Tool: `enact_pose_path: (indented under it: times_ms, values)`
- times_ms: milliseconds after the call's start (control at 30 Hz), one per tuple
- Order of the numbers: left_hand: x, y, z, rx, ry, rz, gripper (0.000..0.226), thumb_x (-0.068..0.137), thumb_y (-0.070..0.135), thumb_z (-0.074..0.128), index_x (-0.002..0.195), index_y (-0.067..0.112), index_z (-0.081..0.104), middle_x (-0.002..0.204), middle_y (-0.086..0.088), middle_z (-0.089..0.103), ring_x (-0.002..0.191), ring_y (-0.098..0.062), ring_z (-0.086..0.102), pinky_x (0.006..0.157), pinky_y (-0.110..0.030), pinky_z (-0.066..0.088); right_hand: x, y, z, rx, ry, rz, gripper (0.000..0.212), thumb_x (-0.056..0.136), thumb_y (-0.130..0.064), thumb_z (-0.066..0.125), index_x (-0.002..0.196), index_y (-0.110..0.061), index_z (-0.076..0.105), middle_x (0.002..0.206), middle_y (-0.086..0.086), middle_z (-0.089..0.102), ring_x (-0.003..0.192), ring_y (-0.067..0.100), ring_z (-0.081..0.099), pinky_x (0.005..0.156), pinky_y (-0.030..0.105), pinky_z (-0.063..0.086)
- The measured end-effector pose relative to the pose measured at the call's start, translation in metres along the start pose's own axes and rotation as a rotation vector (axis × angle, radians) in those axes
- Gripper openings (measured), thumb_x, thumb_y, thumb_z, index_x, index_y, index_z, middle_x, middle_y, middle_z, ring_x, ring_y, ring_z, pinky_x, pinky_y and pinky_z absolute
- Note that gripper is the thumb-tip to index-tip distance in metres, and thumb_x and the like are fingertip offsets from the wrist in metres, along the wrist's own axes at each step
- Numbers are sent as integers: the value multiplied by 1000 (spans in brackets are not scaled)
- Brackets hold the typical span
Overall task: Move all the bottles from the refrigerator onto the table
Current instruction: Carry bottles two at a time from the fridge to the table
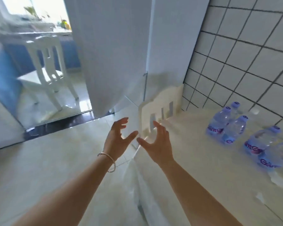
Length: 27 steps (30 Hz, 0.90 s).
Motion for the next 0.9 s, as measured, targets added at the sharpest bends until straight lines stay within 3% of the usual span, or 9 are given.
enact_pose_path:
  times_ms: [167, 367, 500, 600, 700, 900]
  values:
    - [-28, -36, -116, 102, 170, 5, 63, 71, 46, 63, 126, 18, 49, 125, -5, 56, 104, -11, 55, 78, -14, 45, -23, -78, 79, -3, -178, -189, 84, 75, -55, 66, 142, -26, 25, 146, -6, 33, 133, 14, 31, 107, 29, 30]
    - [-45, -93, -271, 142, 364, -52, 67, 71, 45, 64, 128, 14, 47, 126, -8, 57, 107, -16, 56, 78, -15, 46, -36, -174, 193, 57, -323, -304, 82, 75, -51, 68, 140, -24, 27, 143, -5, 36, 129, 14, 37, 104, 30, 36]
    - [-33, -140, -360, 144, 416, -118, 61, 76, 35, 70, 129, 17, 46, 125, -4, 57, 106, -14, 57, 77, -14, 45, -20, -234, 266, 198, -288, -203, 79, 74, -46, 72, 138, -23, 31, 140, -1, 42, 125, 18, 43, 102, 35, 41]
    - [-10, -166, -408, 203, 374, -116, 62, 77, 35, 71, 129, 17, 45, 126, -4, 56, 106, -14, 57, 80, -21, 48, -5, -272, 311, 271, -255, -142, 78, 75, -44, 72, 138, -23, 31, 140, 0, 42, 125, 19, 45, 101, 36, 43]
    - [22, -183, -439, 263, 318, -67, 63, 77, 39, 70, 130, 16, 44, 127, -5, 55, 106, -15, 57, 83, -28, 51, 18, -304, 339, 303, -201, -133, 75, 75, -43, 72, 137, -22, 33, 138, 0, 45, 123, 18, 46, 100, 35, 44]
    - [112, -216, -465, 137, 278, -37, 66, 73, 45, 68, 128, 16, 45, 121, -3, 57, 102, -18, 59, 82, -26, 52, 96, -330, 363, 325, -95, -103, 74, 76, -40, 73, 136, -19, 35, 134, 1, 48, 119, 18, 48, 93, 28, 41]
Point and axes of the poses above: each hand's wrist, its own x-axis towards the middle knuckle, its own z-axis out of the palm, y = z × x, the point moved 5 cm from there along x, towards the middle knuckle
